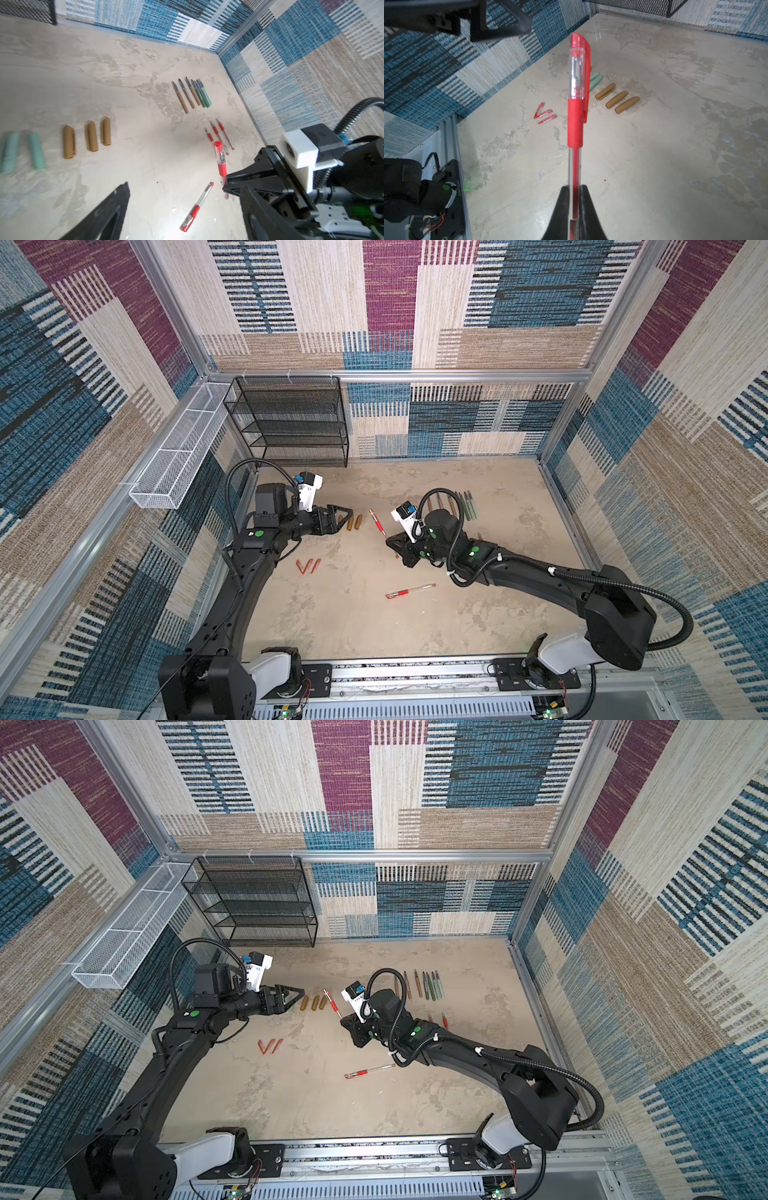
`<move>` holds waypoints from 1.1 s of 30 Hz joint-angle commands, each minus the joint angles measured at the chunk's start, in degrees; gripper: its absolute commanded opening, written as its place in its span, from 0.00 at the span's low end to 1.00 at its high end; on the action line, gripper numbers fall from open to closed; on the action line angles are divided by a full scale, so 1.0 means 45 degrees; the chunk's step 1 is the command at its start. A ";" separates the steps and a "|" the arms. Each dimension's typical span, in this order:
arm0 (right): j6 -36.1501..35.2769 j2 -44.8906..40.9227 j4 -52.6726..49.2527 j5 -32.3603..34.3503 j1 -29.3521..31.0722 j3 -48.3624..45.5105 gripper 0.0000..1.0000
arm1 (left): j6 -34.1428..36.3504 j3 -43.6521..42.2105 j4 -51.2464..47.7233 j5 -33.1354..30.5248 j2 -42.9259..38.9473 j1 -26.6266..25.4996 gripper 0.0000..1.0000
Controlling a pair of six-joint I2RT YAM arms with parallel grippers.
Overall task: Open the pen caps
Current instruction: 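Bring the red pen toward the left gripper and close the left gripper on its cap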
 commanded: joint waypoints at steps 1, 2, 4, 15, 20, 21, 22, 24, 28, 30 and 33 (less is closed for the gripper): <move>0.1006 -0.0104 0.1348 0.0489 0.0163 -0.0202 0.07 | -0.0671 0.0079 0.0999 0.1068 0.0335 -0.0333 0.84; 0.1047 -0.0103 0.1441 0.0491 0.0210 -0.0260 0.07 | -0.0682 0.0135 0.0997 0.1079 0.0424 -0.0445 0.84; 0.1140 -0.0104 0.1678 0.0524 0.0316 -0.0371 0.07 | -0.0672 0.0232 0.1009 0.1204 0.0652 -0.0643 0.81; 0.1218 0.0616 0.1742 0.0352 0.0806 0.0189 0.07 | -0.0672 0.0277 0.1067 0.1040 0.1239 -0.1186 0.50; 0.1184 0.0899 0.1738 0.0207 0.0922 0.0472 0.07 | -0.0681 0.0169 0.1193 0.1089 0.1342 -0.1304 0.45; 0.1147 0.0978 0.1678 0.0207 0.0946 0.0575 0.07 | -0.0713 0.0143 0.1231 0.1053 0.1359 -0.1313 0.43; 0.1095 0.1009 0.1636 0.0210 0.0980 0.0645 0.07 | -0.0741 0.0130 0.1251 0.1036 0.1369 -0.1343 0.41; 0.1045 0.1122 0.1596 0.0208 0.1022 0.0734 0.07 | -0.0825 0.0100 0.1253 0.0857 0.1393 -0.1344 0.34; 0.1022 0.1240 0.1595 0.0261 0.1084 0.0773 0.07 | -0.0953 0.0090 0.1273 0.0686 0.1412 -0.1353 0.18; 0.1004 0.1301 0.1552 0.0237 0.1122 0.0827 0.07 | -0.1023 0.0108 0.1270 0.0637 0.1421 -0.1363 0.07; 0.0965 0.1359 0.1459 0.0260 0.1123 0.0927 0.08 | -0.1004 0.0081 0.1263 0.0612 0.1397 -0.1363 0.00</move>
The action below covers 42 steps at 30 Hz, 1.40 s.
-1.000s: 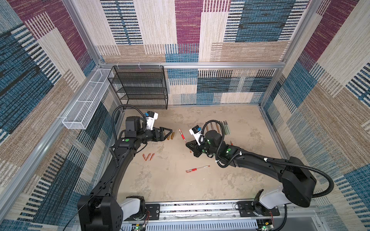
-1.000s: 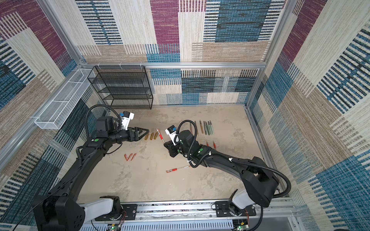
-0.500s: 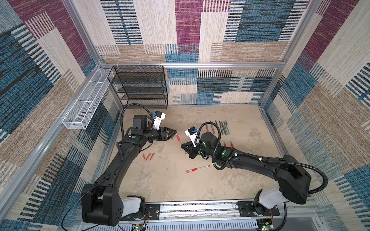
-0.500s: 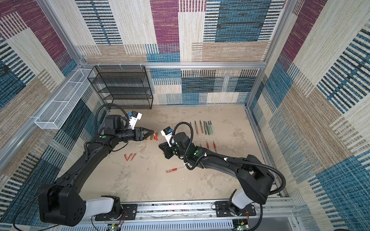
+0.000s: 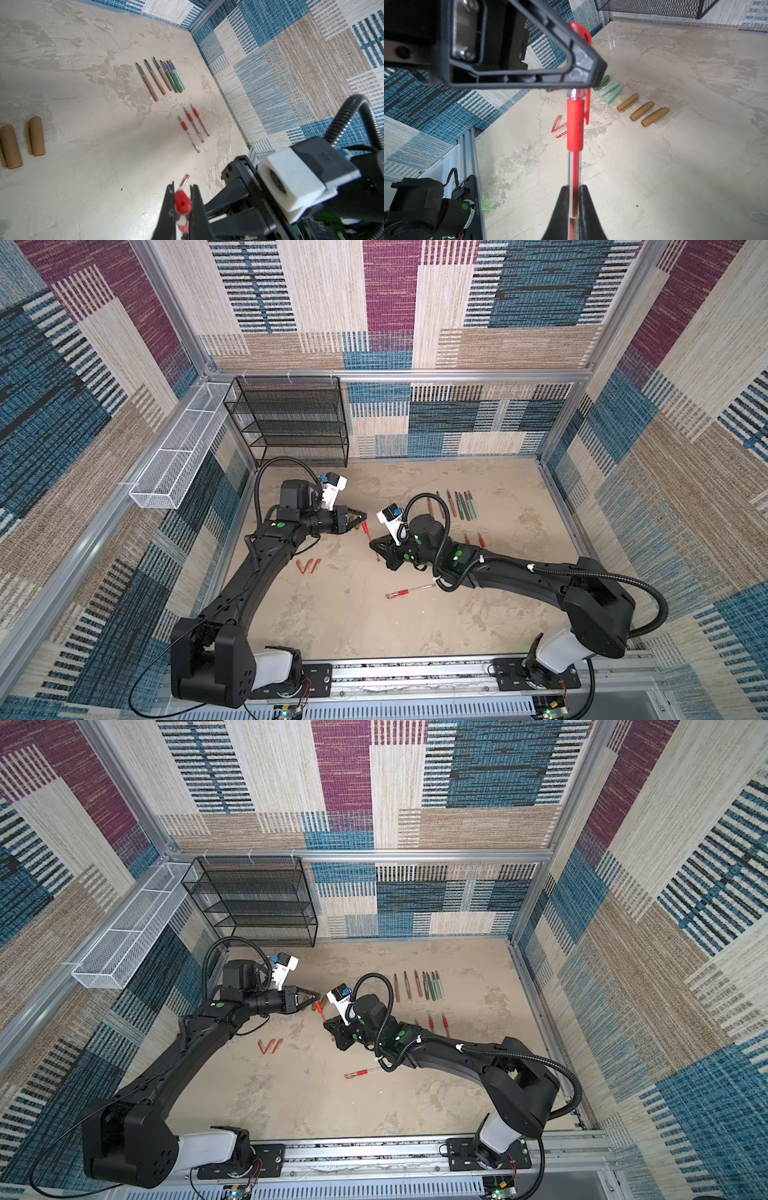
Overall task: Open the pen caps
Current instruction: 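Bring the red pen toward the left gripper and close the left gripper on its cap, then pull the red cap off with the left gripper while the right gripper holds the barrel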
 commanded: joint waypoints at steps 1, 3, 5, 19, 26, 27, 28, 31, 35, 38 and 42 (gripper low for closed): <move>-0.0008 0.0049 0.0278 -0.0142 0.0035 0.0189 0.10 | -0.0300 -0.0026 0.0295 -0.0290 -0.0021 0.0031 0.00; 0.0000 0.0099 0.0229 -0.0079 0.0059 0.0279 0.21 | -0.0276 -0.0064 0.0286 -0.0285 -0.0051 0.0031 0.00; -0.0042 0.0174 0.0267 -0.0052 0.0065 0.0339 0.30 | -0.0276 -0.0118 0.0282 -0.0283 -0.0100 0.0031 0.00; -0.0094 0.1110 0.0136 -0.0363 0.0061 0.1063 0.05 | -0.0115 -0.0182 0.0127 -0.0390 -0.0258 0.0032 0.00; 0.0193 0.0630 0.0487 -0.0457 0.0142 0.0015 0.00 | -0.0035 -0.0319 -0.0072 -0.0712 -0.0396 0.0279 0.00; 0.0180 0.0594 0.0428 -0.0463 0.0185 -0.0082 0.00 | -0.0043 -0.0305 -0.0049 -0.0716 -0.0393 0.0320 0.00; 0.0168 0.0531 0.0368 -0.0461 0.0244 -0.0181 0.00 | -0.0060 -0.0281 -0.0041 -0.0716 -0.0394 0.0374 0.00; 0.0325 0.0328 0.0298 -0.0568 0.0366 -0.0546 0.00 | -0.0119 -0.0219 -0.0015 -0.0828 -0.0359 0.0566 0.00; 0.0604 -0.0097 0.0189 -0.0587 0.0486 -0.0890 0.00 | -0.0273 -0.0091 0.0008 -0.0900 -0.0352 0.0786 0.00; 0.0732 -0.0290 -0.0190 -0.0439 0.0542 -0.1032 0.00 | -0.0555 0.0163 0.0055 -0.0688 -0.0363 0.1081 0.00; 0.0912 -0.0592 -0.0367 -0.0337 0.0563 -0.1488 0.00 | -0.1290 0.0116 0.0462 -0.0444 -0.0453 0.1708 0.00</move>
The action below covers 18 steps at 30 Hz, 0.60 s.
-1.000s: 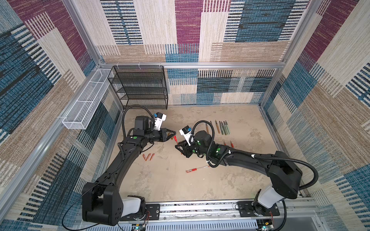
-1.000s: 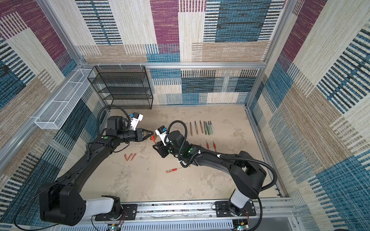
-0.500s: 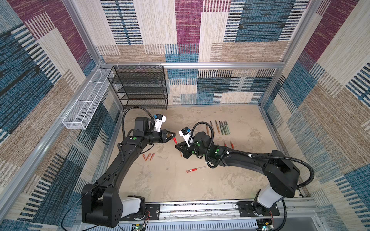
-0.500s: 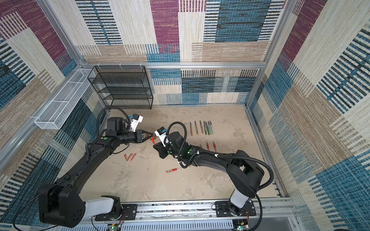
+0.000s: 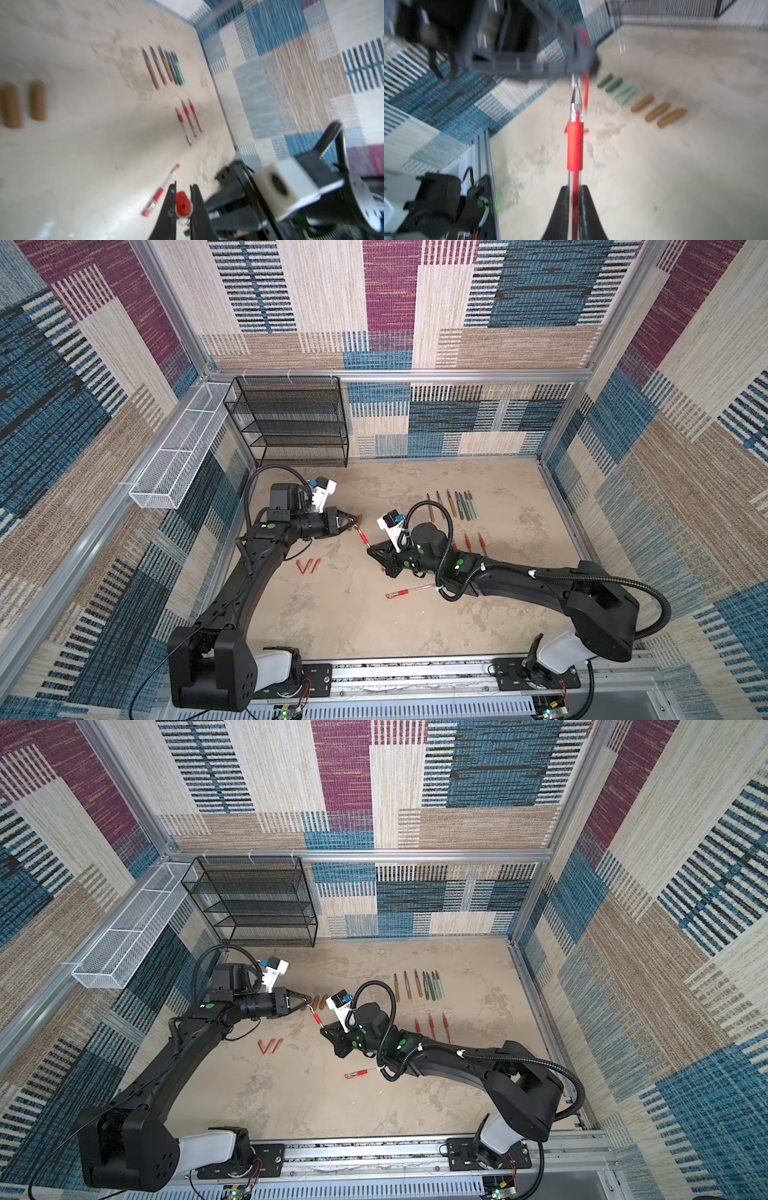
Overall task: Open the pen caps
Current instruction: 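Pull the red cap off with the left gripper while the right gripper holds the barrel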
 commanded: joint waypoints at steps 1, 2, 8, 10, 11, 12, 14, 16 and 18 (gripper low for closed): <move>0.0372 -0.0250 -0.0998 -0.0152 0.0032 -0.0270 0.00 | -0.0487 0.0053 0.1176 -0.0643 -0.0145 0.0333 0.00; 0.0377 -0.0360 -0.0998 -0.0115 0.0035 -0.0345 0.00 | -0.0447 0.0024 0.1158 -0.0672 -0.0206 0.0388 0.00; 0.0217 -0.0648 -0.1780 0.0568 0.0023 -0.0198 0.00 | 0.0794 0.0018 -0.0046 -0.1173 -0.0516 0.0576 0.00; 0.0209 -0.0882 -0.2350 0.1066 0.0013 -0.0156 0.00 | 0.1917 0.0157 -0.1416 -0.1925 -0.0669 0.0576 0.00; 0.0195 -0.1006 -0.2599 0.1272 -0.0006 -0.0138 0.00 | 0.2420 0.0217 -0.2020 -0.2384 -0.0750 0.0576 0.00; 0.0211 -0.1148 -0.2833 0.1415 -0.0060 -0.0169 0.00 | 0.2957 0.0195 -0.2692 -0.2971 -0.0830 0.0576 0.00; 0.0254 -0.1393 -0.3236 0.1575 -0.0219 -0.0268 0.00 | 0.3612 0.0017 -0.3704 -0.4231 -0.0958 0.0576 0.00; 0.0505 -0.1657 -0.3672 0.1759 -0.0494 -0.0419 0.00 | 0.4109 -0.0131 -0.4525 -0.4681 -0.0897 0.0575 0.00; 0.0785 -0.1939 -0.3940 0.1759 -0.0816 -0.0660 0.00 | 0.4326 -0.0293 -0.5119 -0.4605 -0.0635 0.0576 0.00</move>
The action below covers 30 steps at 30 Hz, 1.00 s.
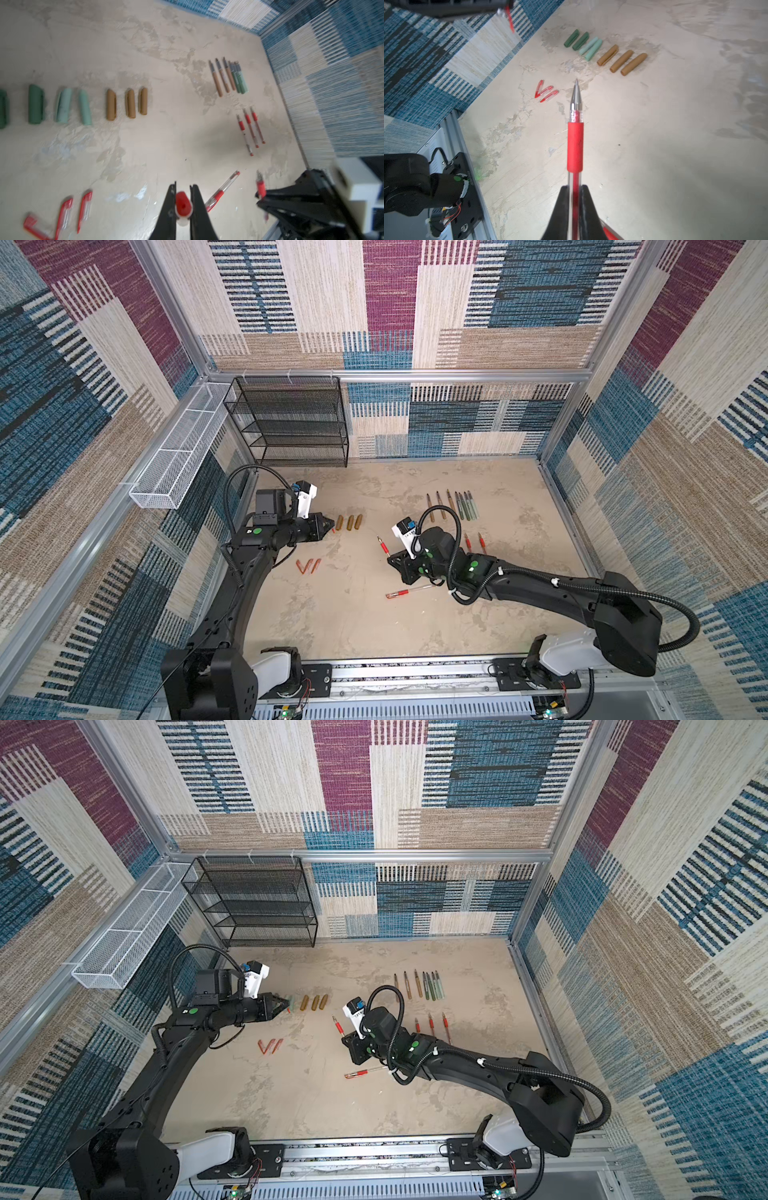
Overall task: Open the pen caps
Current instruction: 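Pull the red cap off with the left gripper while the right gripper holds the barrel, then lower the red cap by the other caps while the right carries the pen away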
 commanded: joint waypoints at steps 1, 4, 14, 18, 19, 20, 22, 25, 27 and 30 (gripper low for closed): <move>0.0590 -0.0450 -0.0888 0.0397 -0.0429 -0.0312 0.00 | 0.1369 -0.0254 -0.2033 -0.0946 0.0268 -0.0005 0.00; 0.0802 -0.0851 -0.1254 0.0375 -0.0863 -0.0641 0.00 | 0.1381 -0.0773 -0.1994 -0.1269 0.0426 -0.0007 0.00; 0.1511 -0.1377 -0.2351 0.0089 -0.2192 -0.1431 0.00 | 0.1985 -0.1131 -0.1609 -0.2344 0.2325 -0.0528 0.00; 0.1681 -0.1211 -0.2394 -0.0214 -0.2657 -0.1667 0.00 | 0.2064 -0.0872 -0.1576 -0.2922 0.3240 -0.0671 0.00; 0.1696 -0.1146 -0.2408 -0.0277 -0.2756 -0.1708 0.00 | 0.2085 -0.0807 -0.1552 -0.3014 0.3422 -0.0705 0.00; 0.1708 -0.1054 -0.2407 -0.0338 -0.2871 -0.1740 0.00 | 0.2002 -0.0723 -0.1575 -0.3123 0.3784 -0.0729 0.00; 0.1787 -0.0815 -0.2461 -0.0361 -0.3087 -0.1744 0.00 | 0.1943 -0.0625 -0.1615 -0.3230 0.4349 -0.0730 0.00; 0.1828 -0.0581 -0.2468 -0.0425 -0.3325 -0.1744 0.00 | 0.1890 -0.0400 -0.1685 -0.3334 0.4753 -0.0778 0.00; 0.1875 -0.0464 -0.2390 -0.0417 -0.3474 -0.1852 0.00 | 0.1890 -0.0220 -0.1705 -0.3598 0.5029 -0.0810 0.03; 0.1881 -0.0210 -0.2363 -0.0422 -0.3716 -0.1939 0.00 | 0.1814 -0.0008 -0.1795 -0.3769 0.5520 -0.0827 0.07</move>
